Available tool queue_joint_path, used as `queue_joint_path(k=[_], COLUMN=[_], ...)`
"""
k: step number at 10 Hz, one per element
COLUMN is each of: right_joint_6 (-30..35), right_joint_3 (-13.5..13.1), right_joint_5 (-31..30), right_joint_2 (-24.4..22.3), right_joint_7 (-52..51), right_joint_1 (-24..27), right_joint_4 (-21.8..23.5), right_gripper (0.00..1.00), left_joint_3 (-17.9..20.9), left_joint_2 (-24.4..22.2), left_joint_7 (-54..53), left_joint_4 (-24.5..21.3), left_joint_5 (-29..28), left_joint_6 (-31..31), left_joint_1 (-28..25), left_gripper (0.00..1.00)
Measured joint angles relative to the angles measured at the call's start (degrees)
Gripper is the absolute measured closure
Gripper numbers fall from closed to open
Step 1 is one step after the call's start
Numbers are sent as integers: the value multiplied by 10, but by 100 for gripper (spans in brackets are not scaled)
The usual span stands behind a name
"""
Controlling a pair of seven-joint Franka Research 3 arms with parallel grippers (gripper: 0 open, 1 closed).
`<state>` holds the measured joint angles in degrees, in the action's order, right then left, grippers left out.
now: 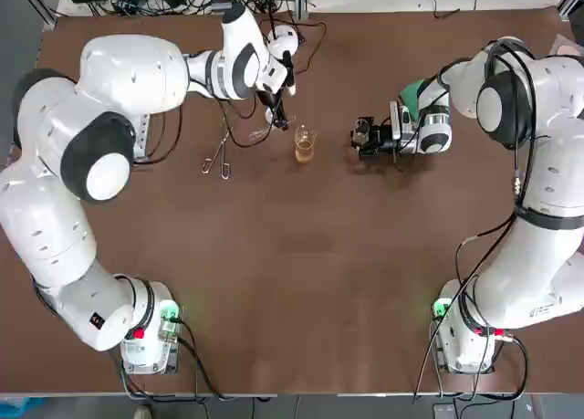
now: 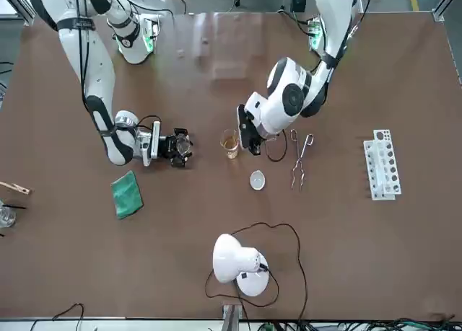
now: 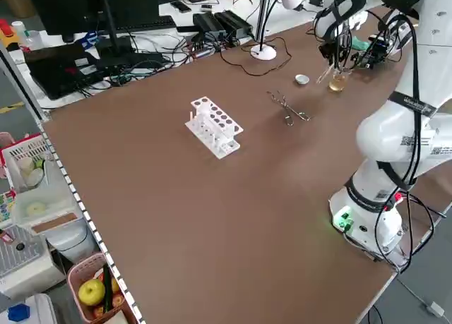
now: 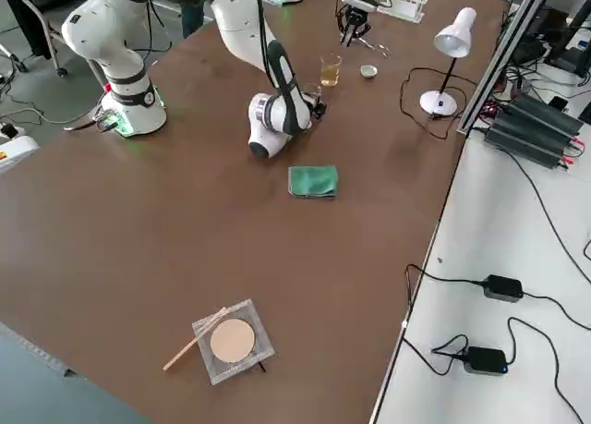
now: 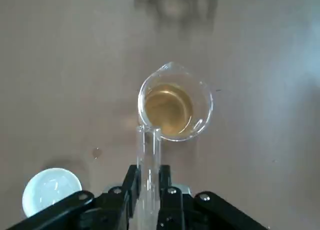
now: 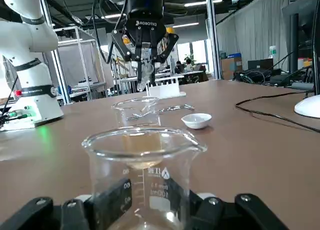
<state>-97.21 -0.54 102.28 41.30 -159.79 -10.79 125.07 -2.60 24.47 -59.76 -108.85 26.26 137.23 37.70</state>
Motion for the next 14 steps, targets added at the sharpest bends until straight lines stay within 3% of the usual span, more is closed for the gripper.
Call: queue_joint_path(k=[2, 7, 14], right_joint_6=[0, 0, 0], right_joint_3=[0, -1, -1], right_joint_5=[0, 0, 0], right_joint_2=[0, 0, 1], right_joint_7=[0, 0, 0], right_joint_1=[0, 0, 0], right_joint_4=[0, 0, 0], right_gripper=[62, 62, 62], left_joint_3=[37, 57, 142], left_joint_2=[8, 12, 12], left_joint_7=[23, 62, 84], left_joint_4=[5, 10, 10], left_joint_5=[-2, -33, -41], left_joint_6=[0, -1, -4], left_joint_1=[43, 75, 165], left_gripper=[79, 79, 79])
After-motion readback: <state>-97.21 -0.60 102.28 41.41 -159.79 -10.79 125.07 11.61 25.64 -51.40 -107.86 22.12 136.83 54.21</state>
